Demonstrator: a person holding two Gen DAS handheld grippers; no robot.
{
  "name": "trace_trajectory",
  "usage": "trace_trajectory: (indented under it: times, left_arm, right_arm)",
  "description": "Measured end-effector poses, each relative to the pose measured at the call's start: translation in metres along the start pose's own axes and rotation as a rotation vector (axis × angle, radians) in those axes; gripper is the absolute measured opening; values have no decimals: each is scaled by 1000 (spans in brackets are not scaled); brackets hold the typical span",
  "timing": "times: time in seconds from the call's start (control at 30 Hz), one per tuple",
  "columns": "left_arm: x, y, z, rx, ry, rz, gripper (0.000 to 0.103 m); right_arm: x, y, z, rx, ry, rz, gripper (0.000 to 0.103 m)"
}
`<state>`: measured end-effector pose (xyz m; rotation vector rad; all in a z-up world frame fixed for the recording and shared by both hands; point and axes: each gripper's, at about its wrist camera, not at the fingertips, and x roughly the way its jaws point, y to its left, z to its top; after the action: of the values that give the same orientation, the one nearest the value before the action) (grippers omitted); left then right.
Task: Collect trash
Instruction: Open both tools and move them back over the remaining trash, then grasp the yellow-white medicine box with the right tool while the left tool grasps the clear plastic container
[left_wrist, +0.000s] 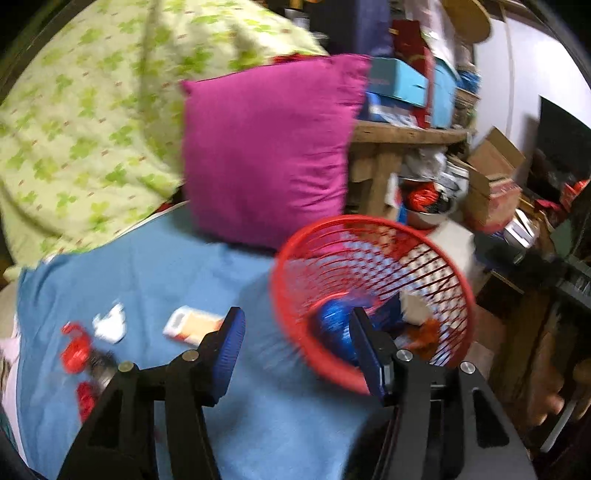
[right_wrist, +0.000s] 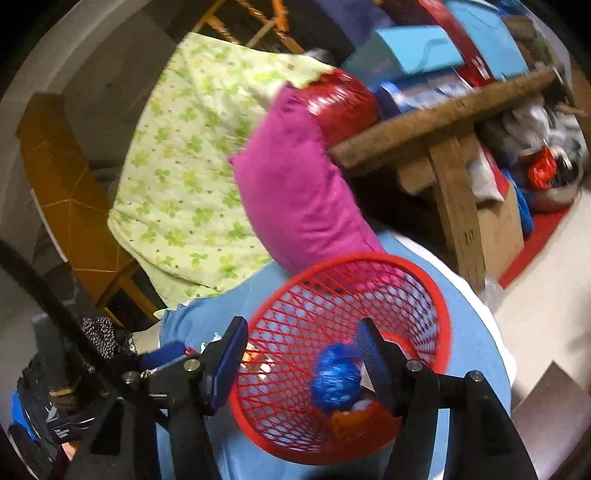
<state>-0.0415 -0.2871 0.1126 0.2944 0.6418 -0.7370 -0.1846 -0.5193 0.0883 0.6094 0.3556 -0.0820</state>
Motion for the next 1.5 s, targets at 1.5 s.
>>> trace_trajectory:
  times: [1.5]
  left_arm:
    - [24,281,-171,-557,52,175,60]
  right_arm:
    - [259,165,-101,-353,382,-28,66]
